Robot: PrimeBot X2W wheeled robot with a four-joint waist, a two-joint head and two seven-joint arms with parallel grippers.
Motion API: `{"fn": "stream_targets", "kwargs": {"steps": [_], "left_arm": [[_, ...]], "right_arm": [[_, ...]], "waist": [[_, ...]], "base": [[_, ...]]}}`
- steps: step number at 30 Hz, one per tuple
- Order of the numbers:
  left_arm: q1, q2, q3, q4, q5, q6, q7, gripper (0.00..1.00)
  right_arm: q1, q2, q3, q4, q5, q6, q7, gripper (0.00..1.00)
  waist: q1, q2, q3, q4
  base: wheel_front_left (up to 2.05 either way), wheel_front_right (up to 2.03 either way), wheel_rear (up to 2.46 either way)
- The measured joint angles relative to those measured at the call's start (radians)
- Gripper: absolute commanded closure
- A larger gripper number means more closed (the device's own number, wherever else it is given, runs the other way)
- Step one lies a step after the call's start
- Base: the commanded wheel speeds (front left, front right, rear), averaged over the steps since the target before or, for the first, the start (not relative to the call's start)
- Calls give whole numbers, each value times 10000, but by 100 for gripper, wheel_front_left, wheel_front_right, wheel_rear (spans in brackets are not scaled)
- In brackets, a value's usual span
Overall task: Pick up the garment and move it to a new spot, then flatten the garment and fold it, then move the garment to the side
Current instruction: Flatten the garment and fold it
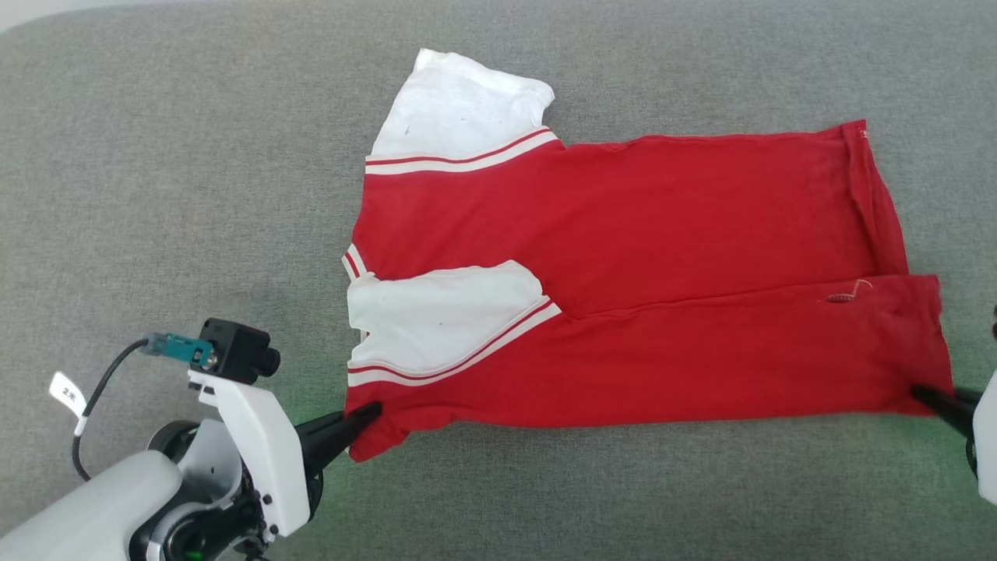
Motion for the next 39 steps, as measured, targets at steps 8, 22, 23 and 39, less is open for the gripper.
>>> {"fn": "stream_targets", "kwargs": {"steps": [8, 22, 23, 39], "left_arm": [[198, 345, 502, -654, 282, 385, -1137, 0], [-2782, 33, 2132, 2090, 1778, 995, -2817, 0], [-3191, -86, 2098, 2491, 1914, 957, -2642, 0], [-7653, -894, 533, 7402, 2305, 82, 4209, 0]], "right_arm": [[-128, 1290, -1187, -485, -1476, 0, -2056, 0], [-1854, 4464, -955, 117, -3996, 0, -7653, 0], [-1945, 4617, -851, 238, -4006, 0, -7850, 0], [-2658, 5131, 345, 1110, -3670, 0, -8790, 0]], "waist": [[0, 0, -1, -154], [0, 0, 678, -1505], [0, 0, 758, -1660], [0, 0, 1946, -3779]], "base": [[0, 0, 0], [0, 0, 0], [0, 0, 0], [0, 0, 0]]}}
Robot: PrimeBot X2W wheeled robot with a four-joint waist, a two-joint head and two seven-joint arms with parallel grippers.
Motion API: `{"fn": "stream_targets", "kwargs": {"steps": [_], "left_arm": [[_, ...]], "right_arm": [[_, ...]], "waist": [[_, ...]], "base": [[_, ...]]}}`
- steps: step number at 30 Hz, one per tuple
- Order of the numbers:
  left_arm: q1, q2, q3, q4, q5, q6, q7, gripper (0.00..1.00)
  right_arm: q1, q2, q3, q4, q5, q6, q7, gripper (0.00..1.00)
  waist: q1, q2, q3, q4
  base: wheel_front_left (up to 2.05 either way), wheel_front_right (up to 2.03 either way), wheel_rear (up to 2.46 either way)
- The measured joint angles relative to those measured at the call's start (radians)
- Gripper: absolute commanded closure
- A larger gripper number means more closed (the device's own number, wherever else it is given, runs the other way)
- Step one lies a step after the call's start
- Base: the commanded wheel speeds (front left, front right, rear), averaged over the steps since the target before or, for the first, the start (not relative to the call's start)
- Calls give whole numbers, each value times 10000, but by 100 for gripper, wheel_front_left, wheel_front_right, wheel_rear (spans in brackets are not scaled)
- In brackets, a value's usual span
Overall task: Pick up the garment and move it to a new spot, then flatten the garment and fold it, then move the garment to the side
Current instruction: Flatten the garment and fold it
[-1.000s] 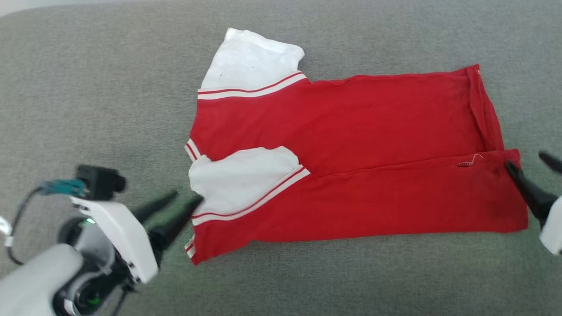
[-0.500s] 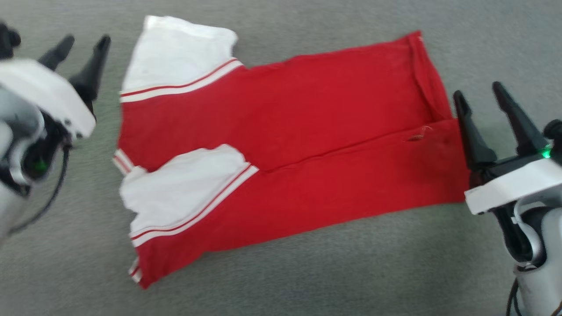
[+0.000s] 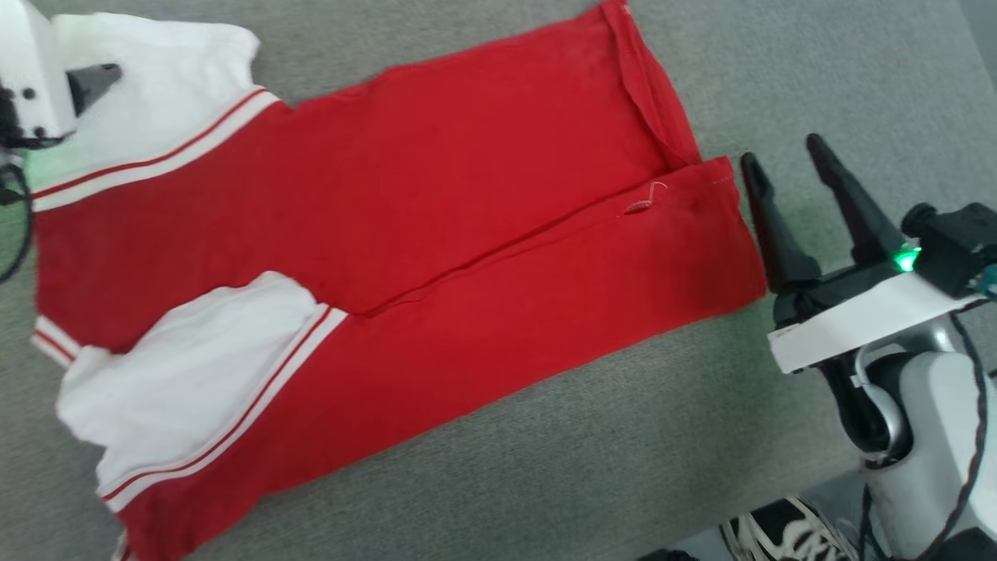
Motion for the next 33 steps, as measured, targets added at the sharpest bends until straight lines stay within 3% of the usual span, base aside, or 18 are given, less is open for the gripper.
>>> {"fn": "stream_targets", "kwargs": {"steps": [7, 8, 9, 10, 15, 20, 26, 33], "left_arm": [[-848, 27, -65, 738, -201, -330, 1567, 0], [-868, 0, -38, 771, -345, -372, 1653, 22], [-881, -56, -33, 782, -360, -416, 1649, 55], [-886, -128, -25, 802, -364, -460, 1643, 100], [-856, -633, -61, 957, -387, -644, 1329, 100], [-825, -1170, -25, 1106, -497, -938, 1014, 100], [-1131, -1952, -44, 1195, -481, -1241, 426, 100], [-1495, -2556, -186, 1313, -447, -1361, 81, 100]], "right_arm": [[-64, -44, 324, 382, 232, 0, -157, 0], [-70, -63, 330, 430, 253, 0, -171, 0], [-93, -113, 360, 464, 265, 0, -161, 0], [-151, -184, 422, 485, 286, 0, -136, 0], [-871, -790, 1030, 637, 445, 0, 794, 0], [-2603, -1657, 2036, 1325, 1062, 0, 2550, 0], [-5779, -2604, 3361, 3175, 2305, 0, 5206, 0], [-7980, -2796, 4420, 5227, 3037, 0, 7028, 0]], "waist": [[0, 0, 403, -433], [0, 1, 413, -423], [0, 0, 412, -391], [0, 0, 408, -352], [0, 0, 322, -99], [0, 0, 251, 271], [0, 0, 435, 1053], [0, 0, 813, 1897]], "base": [[0, 0, 0], [0, 0, 0], [0, 0, 0], [0, 0, 0], [0, 0, 0], [0, 0, 0], [0, 0, 0], [0, 0, 0]]}}
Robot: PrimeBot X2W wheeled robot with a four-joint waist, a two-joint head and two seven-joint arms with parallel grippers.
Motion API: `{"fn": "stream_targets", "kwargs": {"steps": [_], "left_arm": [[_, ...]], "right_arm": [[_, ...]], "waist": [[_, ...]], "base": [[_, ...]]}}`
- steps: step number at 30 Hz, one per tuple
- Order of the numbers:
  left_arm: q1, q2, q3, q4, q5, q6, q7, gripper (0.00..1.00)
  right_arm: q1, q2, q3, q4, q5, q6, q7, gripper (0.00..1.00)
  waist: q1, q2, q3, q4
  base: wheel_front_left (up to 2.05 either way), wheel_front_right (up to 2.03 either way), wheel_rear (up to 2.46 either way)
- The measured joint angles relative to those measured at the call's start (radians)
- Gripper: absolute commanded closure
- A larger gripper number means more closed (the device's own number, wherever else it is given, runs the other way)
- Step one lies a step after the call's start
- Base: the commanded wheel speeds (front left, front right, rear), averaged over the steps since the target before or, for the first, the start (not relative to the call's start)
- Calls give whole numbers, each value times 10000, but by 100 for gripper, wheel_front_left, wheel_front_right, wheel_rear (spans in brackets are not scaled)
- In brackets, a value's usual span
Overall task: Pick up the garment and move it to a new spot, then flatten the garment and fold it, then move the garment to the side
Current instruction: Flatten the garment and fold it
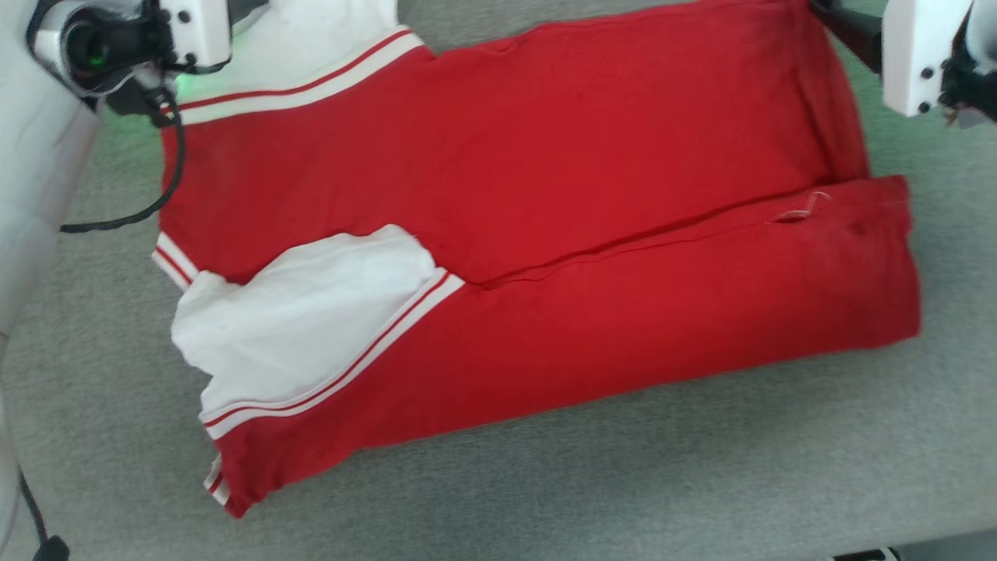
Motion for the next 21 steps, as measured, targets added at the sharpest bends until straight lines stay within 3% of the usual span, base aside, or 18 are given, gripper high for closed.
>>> {"fn": "stream_targets", "kwargs": {"steps": [4, 6, 7, 8, 9, 10, 11, 14, 21], "left_arm": [[-128, -307, -109, -4, 4, -12, -198, 100], [-132, -345, -142, -35, -8, -12, -224, 100], [-132, -380, -174, -58, -27, -15, -272, 100], [-133, -405, -201, -79, -44, -21, -309, 100], [-135, -416, -228, -98, -54, -21, -341, 100], [-138, -426, -261, -121, -59, -21, -362, 100], [-143, -439, -290, -140, -79, -21, -385, 100], [-146, -445, -385, -194, -155, -21, -520, 100], [193, -451, -385, -1011, -648, -21, -1509, 100]], "right_arm": [[-360, 117, 460, 757, 407, -2, 372, 0], [-454, 146, 535, 821, 564, -4, 399, 19], [-525, 165, 635, 857, 708, -2, 405, 49], [-568, 174, 731, 918, 834, -4, 407, 65], [-609, 157, 840, 953, 951, -2, 443, 65], [-651, 138, 991, 963, 1037, -2, 485, 91], [-680, 134, 1106, 972, 1139, -2, 493, 100], [-745, 81, 1369, 1012, 1411, 2, 433, 100], [-511, -385, 1674, 928, 1793, 2, -947, 100]], "waist": [[0, 0, 158, 373], [0, 0, 187, 442], [1, 0, 212, 496], [0, 0, 234, 535], [1, 0, 248, 563], [0, 0, 253, 584], [0, 0, 253, 597], [0, 0, 226, 616], [0, 0, -246, 809]], "base": [[0, 0, 0], [0, 0, 0], [0, 0, 0], [0, 0, 0], [0, 0, 0], [0, 0, 0], [0, 0, 0], [0, 0, 0], [0, 0, 0]]}}
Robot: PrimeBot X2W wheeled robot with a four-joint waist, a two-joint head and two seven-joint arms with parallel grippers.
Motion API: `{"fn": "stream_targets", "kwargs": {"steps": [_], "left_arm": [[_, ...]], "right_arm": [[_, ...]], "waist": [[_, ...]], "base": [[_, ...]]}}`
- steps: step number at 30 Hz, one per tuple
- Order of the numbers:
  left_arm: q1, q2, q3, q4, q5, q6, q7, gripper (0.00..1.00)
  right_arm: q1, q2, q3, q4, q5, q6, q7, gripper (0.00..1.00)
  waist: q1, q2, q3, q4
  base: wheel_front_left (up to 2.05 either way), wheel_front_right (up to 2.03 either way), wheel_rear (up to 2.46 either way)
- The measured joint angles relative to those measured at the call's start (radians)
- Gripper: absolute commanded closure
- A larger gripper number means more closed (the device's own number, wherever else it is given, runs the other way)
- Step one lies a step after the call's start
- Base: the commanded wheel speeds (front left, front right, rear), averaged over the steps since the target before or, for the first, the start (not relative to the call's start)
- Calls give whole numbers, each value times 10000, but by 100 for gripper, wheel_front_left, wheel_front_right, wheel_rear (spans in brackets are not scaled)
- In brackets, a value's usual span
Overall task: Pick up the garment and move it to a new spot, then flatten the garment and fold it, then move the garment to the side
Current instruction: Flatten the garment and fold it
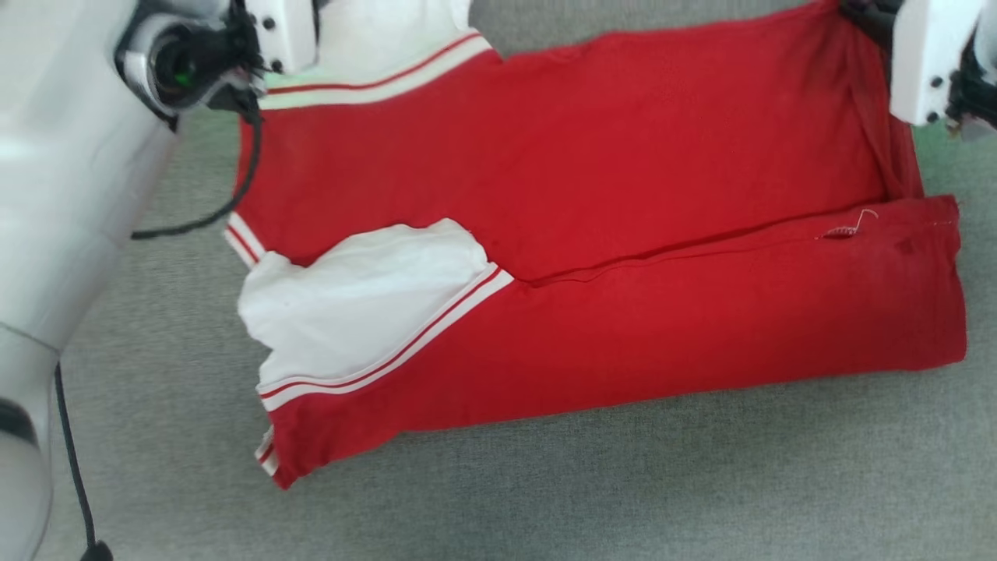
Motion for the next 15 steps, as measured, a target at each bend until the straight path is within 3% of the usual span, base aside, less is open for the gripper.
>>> {"fn": "stream_targets", "kwargs": {"steps": [7, 15], "left_arm": [[1329, 913, 107, -2610, -855, 0, -1361, 100], [4246, 2755, -274, -5862, -1248, 0, -3313, 100]], "right_arm": [[1334, -1298, 336, -1448, 708, -2, -828, 100], [3883, -3012, 265, -3419, 1442, -2, -1229, 100]], "waist": [[0, 0, -1057, 391], [0, 0, -2262, 992]], "base": [[0, 0, 0], [0, 0, 0]]}}
